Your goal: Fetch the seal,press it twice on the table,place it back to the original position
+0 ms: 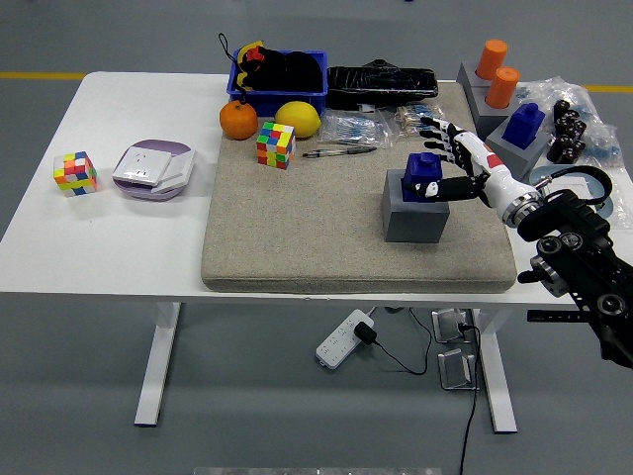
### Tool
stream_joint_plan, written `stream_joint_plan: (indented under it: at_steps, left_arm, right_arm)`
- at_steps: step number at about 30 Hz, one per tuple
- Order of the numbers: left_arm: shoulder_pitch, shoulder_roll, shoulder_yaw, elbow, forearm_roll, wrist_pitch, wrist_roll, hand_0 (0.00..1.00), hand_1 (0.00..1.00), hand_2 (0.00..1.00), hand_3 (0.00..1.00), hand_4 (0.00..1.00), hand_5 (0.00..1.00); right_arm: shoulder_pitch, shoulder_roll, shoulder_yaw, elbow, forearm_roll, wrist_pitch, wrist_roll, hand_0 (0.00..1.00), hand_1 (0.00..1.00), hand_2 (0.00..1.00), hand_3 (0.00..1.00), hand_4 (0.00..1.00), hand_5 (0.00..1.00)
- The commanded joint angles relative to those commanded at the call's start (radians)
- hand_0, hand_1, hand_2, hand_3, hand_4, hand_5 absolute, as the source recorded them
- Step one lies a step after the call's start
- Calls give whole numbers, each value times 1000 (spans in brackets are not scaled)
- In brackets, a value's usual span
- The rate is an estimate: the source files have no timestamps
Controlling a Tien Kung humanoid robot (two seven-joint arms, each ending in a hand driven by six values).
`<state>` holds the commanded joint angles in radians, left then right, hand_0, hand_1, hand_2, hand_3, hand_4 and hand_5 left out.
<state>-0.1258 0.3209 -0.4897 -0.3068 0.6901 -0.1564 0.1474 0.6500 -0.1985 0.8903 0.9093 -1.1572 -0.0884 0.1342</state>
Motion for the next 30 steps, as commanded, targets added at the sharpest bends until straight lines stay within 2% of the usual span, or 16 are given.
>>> stream_joint_plan:
  at_steps: [16,24,25,30]
  left_arm:
    - [2,-2,2,-1,2,-3,0,821,795,764,814,750,300]
    - [3,1,6,-3,2,-3,-1,821,795,763,813,750,300]
    - [3,1,7,-3,2,-3,-1,821,798,764,814,750,299]
    - [4,2,10,-3,2,-3,-1,821,798,764,814,750,299]
  right_arm:
    - [-10,11,-22,-32,24,8,24,797,806,831,893,875,2]
    - [-12,16,-37,-40,30,-5,29,797,807,829,884,873,2]
    - [-12,17,-40,-41,31,-7,30,769,791,817,868,835,2]
    - [-13,19,-50,-44,30,-14,29,769,791,817,868,835,2]
